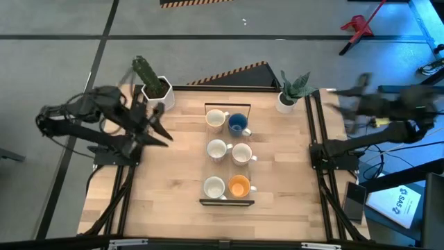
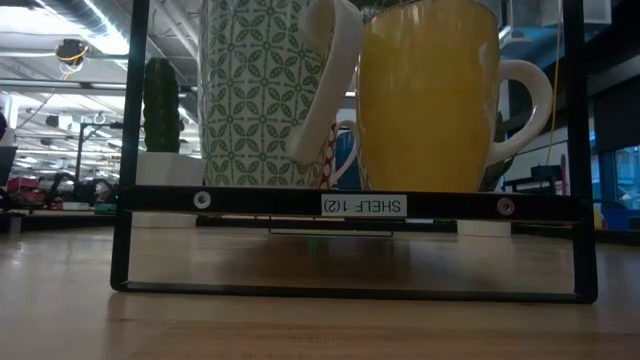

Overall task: Place coffee mugs
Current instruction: Return to Home Position

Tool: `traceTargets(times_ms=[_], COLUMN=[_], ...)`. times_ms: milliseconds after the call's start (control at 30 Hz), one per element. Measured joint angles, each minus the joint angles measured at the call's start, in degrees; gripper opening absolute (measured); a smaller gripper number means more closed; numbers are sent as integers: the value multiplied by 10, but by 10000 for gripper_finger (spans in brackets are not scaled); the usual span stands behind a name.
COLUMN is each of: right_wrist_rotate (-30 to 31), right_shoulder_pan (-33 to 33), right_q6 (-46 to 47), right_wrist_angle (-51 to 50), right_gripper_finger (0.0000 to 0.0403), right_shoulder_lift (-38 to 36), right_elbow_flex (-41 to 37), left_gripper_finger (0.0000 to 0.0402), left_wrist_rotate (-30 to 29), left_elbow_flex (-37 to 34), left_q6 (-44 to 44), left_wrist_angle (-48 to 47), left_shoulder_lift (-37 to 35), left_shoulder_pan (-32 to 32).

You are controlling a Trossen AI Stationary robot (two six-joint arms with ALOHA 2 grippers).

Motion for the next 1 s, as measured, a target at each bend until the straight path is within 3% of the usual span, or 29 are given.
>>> traceTargets(times_ms=[100,233,400,567,667,800,867,1000], right_wrist_rotate=[0,-33,-42,-87,-106,-251,-292,-290], right_shoulder_pan=[-8,-6,-6,-6,-6,-6,-6,-7], right_q6=[-4,12,55,56,58,39,52,76], right_wrist_angle=[21,75,164,350,403,551,615,595], right_gripper_finger=[150,150,150,150,150,150,150,150], right_shoulder_lift=[-82,-179,-268,-346,-353,-339,-342,-341], right_elbow_flex=[-19,-118,-296,-488,-583,-691,-753,-770], left_gripper_finger=[102,102,102,102,102,102,102,102], left_wrist_rotate=[18,27,39,42,53,86,84,87], left_elbow_flex=[-53,-175,-360,-519,-590,-667,-690,-691], left_q6=[-7,-57,-157,-245,-279,-310,-332,-291], left_wrist_angle=[15,83,221,342,379,443,468,421], left_shoulder_lift=[-65,-161,-297,-424,-490,-493,-493,-494], left_shoulder_pan=[48,75,81,80,80,77,77,74])
